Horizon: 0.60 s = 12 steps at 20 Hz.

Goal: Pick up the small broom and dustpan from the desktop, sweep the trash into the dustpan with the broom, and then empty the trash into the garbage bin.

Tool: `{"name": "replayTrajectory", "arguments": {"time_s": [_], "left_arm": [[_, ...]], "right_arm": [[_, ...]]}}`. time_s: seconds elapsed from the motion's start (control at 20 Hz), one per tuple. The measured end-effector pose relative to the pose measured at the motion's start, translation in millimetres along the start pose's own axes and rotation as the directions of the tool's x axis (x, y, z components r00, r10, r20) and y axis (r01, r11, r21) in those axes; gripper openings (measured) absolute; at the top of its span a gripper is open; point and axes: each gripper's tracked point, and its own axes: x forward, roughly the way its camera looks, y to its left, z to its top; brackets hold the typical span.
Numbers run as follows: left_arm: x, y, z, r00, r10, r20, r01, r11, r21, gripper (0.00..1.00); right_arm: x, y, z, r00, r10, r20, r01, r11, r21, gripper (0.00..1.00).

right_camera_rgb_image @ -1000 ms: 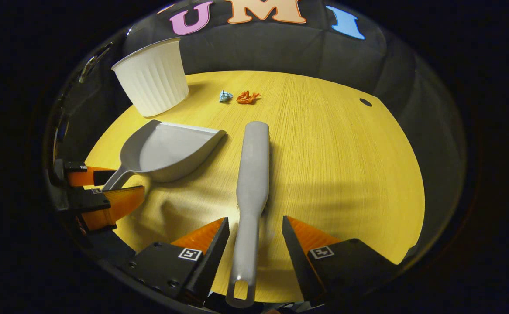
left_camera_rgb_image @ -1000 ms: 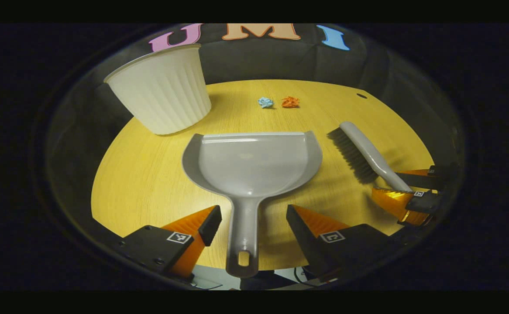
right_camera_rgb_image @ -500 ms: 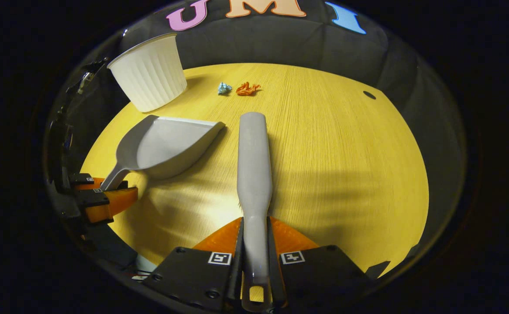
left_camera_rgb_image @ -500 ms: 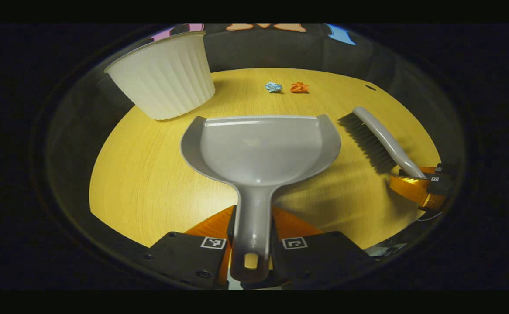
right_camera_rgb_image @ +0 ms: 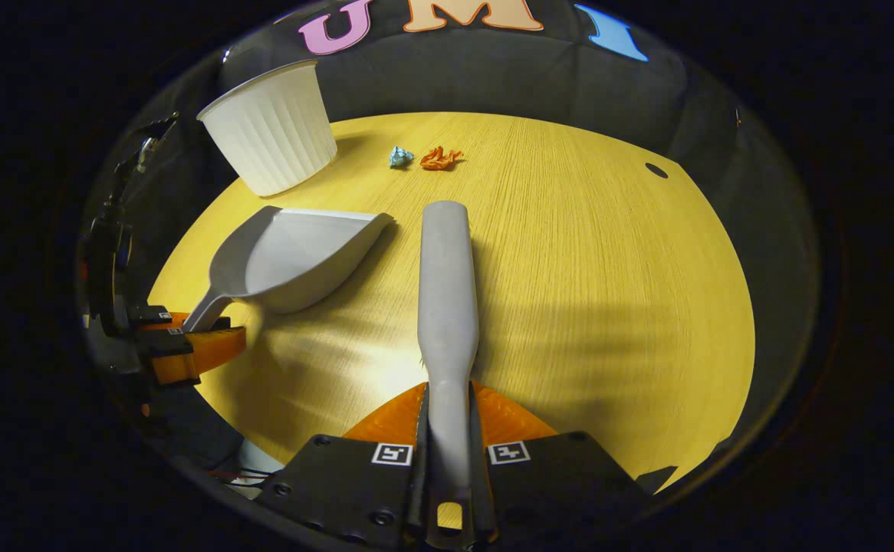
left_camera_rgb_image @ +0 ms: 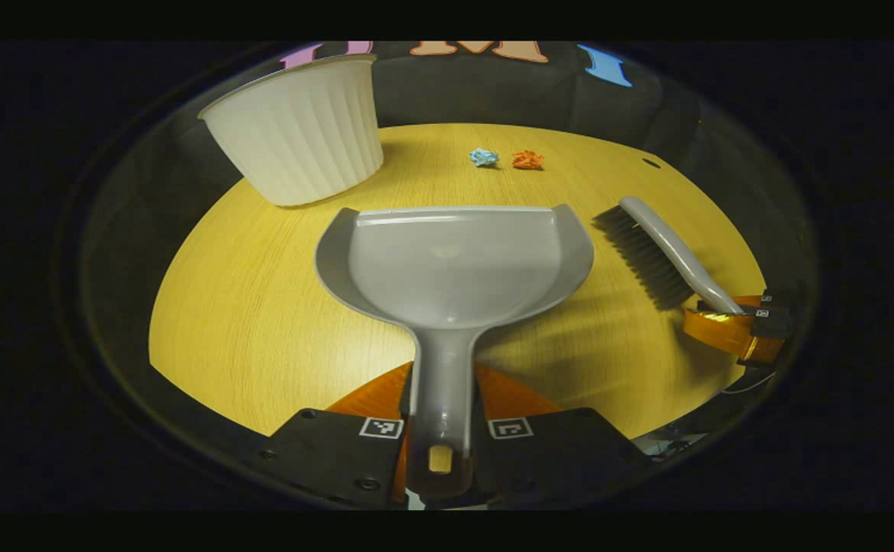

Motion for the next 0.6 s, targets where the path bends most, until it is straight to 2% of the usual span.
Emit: {"name": "replayTrajectory", "arguments": {"time_s": [0.1,0.15,0.2,0.3,0.35,0.4,0.5,0.6], "left_arm": [[1.2,2.4,9.6,1.0,-0.002,0.022,0.002,1.0,0.006,0.27],[0.5,3.0,12.4,0.999,0.005,0.034,-0.006,1.0,0.013,0.26],[-0.7,2.5,14.8,0.999,0.014,0.037,-0.014,1.0,0.016,0.26],[-3.3,-0.8,21.2,0.999,0.017,0.046,-0.017,1.0,0.017,0.26],[-4.9,-1.6,23.6,0.998,0.014,0.057,-0.016,1.0,0.024,0.26],[-6.1,-1.2,28.1,0.998,0.014,0.065,-0.017,0.999,0.046,0.24],[-7.2,5.5,41.3,0.997,0.007,0.075,-0.014,0.995,0.101,0.26],[0.1,8.9,54.5,0.996,-0.031,0.08,0.019,0.988,0.152,0.26]], "right_arm": [[-10.5,-9.7,9.2,0.999,0.023,0.029,-0.022,1.0,-0.005,0.2],[-14.3,-15.7,12.6,0.999,0.022,0.042,-0.021,1.0,-0.017,0.17],[-18.6,-20.5,17.9,0.998,0.025,0.052,-0.024,0.999,-0.025,0.21],[-31.4,-24.4,28.7,0.996,0.036,0.08,-0.034,0.999,-0.028,0.2],[-40.4,-27.2,34.3,0.995,0.036,0.093,-0.033,0.999,-0.036,0.17],[-47.8,-28.9,42.3,0.994,0.03,0.109,-0.025,0.999,-0.046,0.2],[-52.9,-28.0,61.1,0.991,0.011,0.131,-0.004,0.999,-0.053,0.2],[-47.1,-22.2,85.3,0.988,-0.015,0.156,0.02,0.999,-0.03,0.2]]}}
